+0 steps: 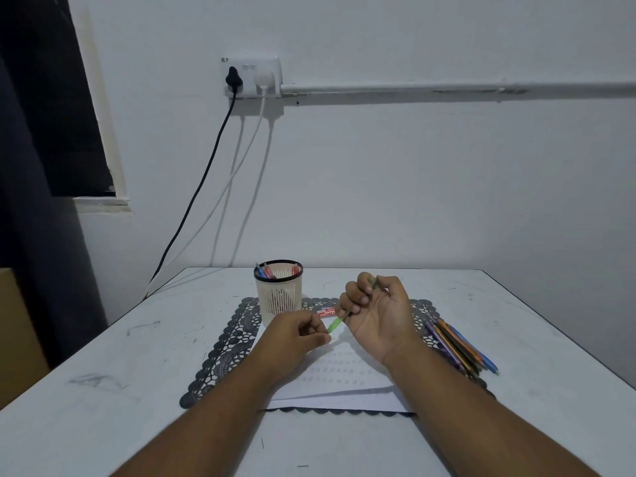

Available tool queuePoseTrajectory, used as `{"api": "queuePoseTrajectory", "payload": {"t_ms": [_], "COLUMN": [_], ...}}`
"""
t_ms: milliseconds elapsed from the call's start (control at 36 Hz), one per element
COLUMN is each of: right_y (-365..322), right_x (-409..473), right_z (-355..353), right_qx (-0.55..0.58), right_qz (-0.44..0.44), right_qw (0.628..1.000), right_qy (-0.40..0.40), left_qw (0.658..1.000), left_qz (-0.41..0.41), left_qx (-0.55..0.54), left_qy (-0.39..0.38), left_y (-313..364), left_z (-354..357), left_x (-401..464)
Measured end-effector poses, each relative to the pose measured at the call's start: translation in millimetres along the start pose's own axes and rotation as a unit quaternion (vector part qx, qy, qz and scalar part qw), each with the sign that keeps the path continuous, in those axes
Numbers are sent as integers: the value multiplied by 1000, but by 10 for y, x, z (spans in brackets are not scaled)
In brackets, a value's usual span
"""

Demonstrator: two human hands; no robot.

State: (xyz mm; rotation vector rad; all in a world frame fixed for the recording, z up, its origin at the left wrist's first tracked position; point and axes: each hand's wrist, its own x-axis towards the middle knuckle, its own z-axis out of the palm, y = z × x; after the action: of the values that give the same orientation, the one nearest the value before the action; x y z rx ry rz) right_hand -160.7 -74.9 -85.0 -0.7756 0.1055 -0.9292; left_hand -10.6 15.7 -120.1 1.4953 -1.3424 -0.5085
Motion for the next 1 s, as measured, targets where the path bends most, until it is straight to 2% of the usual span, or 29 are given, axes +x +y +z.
{"api": "queuePoseTrajectory", "payload": {"t_ms": [528,667,1000], "right_y": [5,-11,-9], "right_x": [30,43,51], "right_z": [-64,-80,-99], "right_qx": [18,15,25], "right_qz": [-5,-7,-6], "right_qw": [1000,1000,999], "right_qy": [-12,-18,-20], "left_qw": [1000,1000,1000], "left_qz": [-2,8,-4], "left_qx": [-20,11,-25], "left_qy": [-1,-2,-4], "left_y": [20,9,-44], "left_z": [13,-6,14], "left_x": [-24,2,31]}}
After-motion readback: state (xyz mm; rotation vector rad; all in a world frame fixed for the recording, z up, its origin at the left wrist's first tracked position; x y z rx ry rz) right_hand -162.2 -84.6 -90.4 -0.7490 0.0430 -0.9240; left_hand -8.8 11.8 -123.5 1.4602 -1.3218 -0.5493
